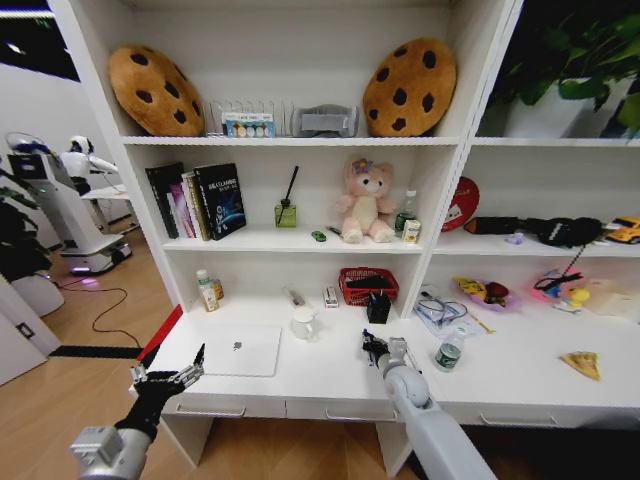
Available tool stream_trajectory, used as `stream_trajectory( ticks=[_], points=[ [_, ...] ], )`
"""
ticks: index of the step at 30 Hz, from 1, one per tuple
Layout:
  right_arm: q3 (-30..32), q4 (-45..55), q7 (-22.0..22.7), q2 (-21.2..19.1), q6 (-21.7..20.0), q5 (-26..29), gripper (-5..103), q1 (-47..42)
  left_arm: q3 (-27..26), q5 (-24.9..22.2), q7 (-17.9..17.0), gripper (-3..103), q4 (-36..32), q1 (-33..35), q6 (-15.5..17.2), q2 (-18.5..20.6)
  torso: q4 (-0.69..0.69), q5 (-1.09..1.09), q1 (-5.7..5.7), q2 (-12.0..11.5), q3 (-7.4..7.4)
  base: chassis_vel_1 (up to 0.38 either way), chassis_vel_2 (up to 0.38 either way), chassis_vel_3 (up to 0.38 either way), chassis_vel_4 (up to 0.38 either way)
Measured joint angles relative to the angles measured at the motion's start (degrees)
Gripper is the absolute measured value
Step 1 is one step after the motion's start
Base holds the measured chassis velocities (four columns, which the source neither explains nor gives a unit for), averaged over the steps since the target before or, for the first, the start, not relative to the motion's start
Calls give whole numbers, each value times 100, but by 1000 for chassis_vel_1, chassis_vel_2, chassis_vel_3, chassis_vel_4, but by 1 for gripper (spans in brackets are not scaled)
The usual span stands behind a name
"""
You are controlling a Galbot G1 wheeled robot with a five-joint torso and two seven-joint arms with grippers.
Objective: Organize the objects on the table.
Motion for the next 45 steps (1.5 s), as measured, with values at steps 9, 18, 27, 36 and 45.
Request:
stream_trajectory(
  ticks=[9,18,27,36,45],
  points=[
    [96,-1069,-407,58,1268,-791,9,1162,0,0,0,100,0,0,-1,0,1,1,1,0,0,0,0,0,0],
    [105,-1950,-489,61,1620,-1269,9,2161,0,0,0,100,0,0,-1,0,1,-1,1,-1,0,0,0,0,0],
    [128,-1518,-313,43,1376,-1140,9,1800,0,-1,0,100,0,0,-1,0,1,0,1,0,0,0,0,0,0],
    [176,-1313,-122,9,1226,-1079,9,1516,0,0,0,100,0,0,-1,0,1,0,0,0,0,0,0,0,0],
    [159,-1503,-20,50,1092,-1074,18,1485,0,0,0,100,0,0,-1,0,2,0,0,0,0,0,0,0,0]
  ],
)
